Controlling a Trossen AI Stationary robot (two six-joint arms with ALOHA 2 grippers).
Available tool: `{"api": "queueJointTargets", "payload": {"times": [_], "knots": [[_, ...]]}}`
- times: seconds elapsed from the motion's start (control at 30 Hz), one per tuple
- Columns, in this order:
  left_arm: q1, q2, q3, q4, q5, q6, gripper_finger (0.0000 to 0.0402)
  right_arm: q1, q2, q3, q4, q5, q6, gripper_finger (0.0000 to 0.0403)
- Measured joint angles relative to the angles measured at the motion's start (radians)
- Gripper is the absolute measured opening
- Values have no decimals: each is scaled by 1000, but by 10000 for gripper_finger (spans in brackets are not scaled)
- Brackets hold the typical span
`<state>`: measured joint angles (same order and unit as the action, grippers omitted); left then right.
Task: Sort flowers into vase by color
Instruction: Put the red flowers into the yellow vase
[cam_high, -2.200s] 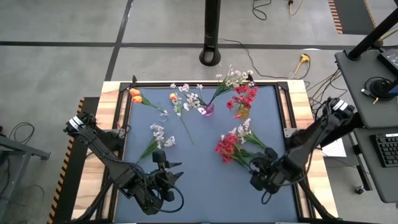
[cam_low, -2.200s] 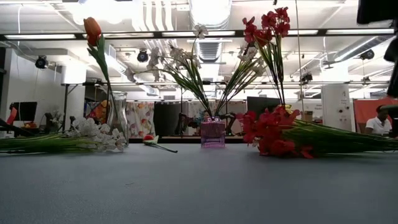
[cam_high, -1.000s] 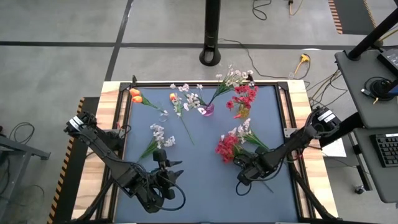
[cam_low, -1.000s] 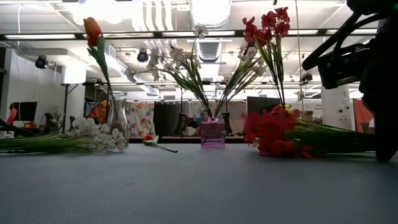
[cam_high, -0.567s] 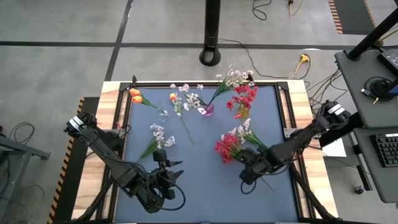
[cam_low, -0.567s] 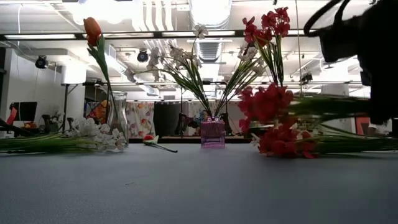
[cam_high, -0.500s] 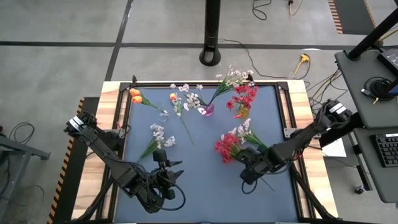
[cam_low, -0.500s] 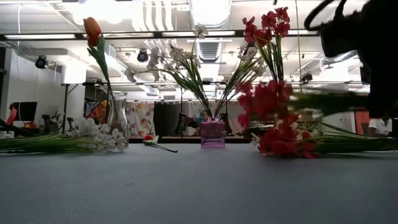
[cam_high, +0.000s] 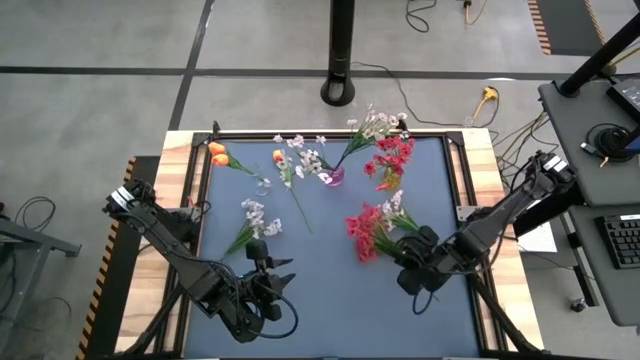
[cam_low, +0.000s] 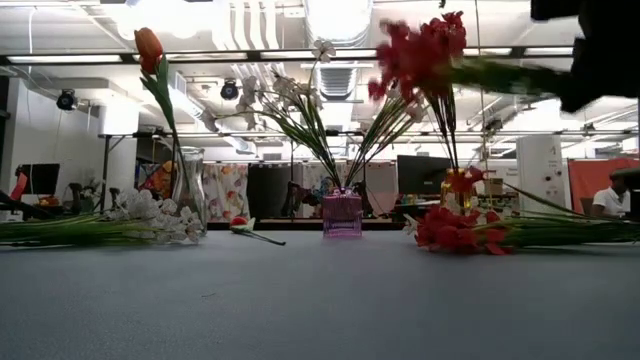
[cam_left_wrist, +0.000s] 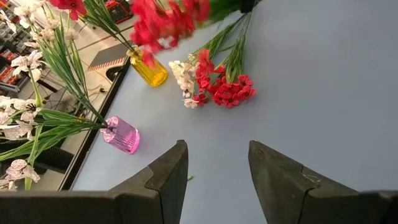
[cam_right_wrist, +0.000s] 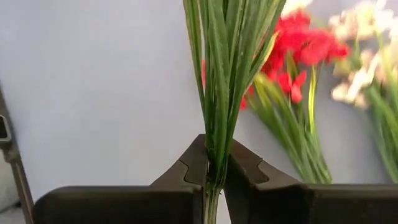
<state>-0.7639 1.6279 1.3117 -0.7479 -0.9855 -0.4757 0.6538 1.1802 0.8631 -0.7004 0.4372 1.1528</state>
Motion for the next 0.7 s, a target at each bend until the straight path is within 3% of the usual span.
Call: {"api": "queueJointTargets", "payload": {"times": [0.37, 0.57, 0.7], "knots": [[0, 0, 0, 0, -1, 0, 152, 18, -43, 0, 221, 175, -277, 26], [0, -1, 0, 0, -3, 0, 152, 38, -44, -6, 329, 498, -442, 26], [0, -1, 0, 1, -3, 4, 152, 40, -44, -13, 345, 644, -484, 26]]}}
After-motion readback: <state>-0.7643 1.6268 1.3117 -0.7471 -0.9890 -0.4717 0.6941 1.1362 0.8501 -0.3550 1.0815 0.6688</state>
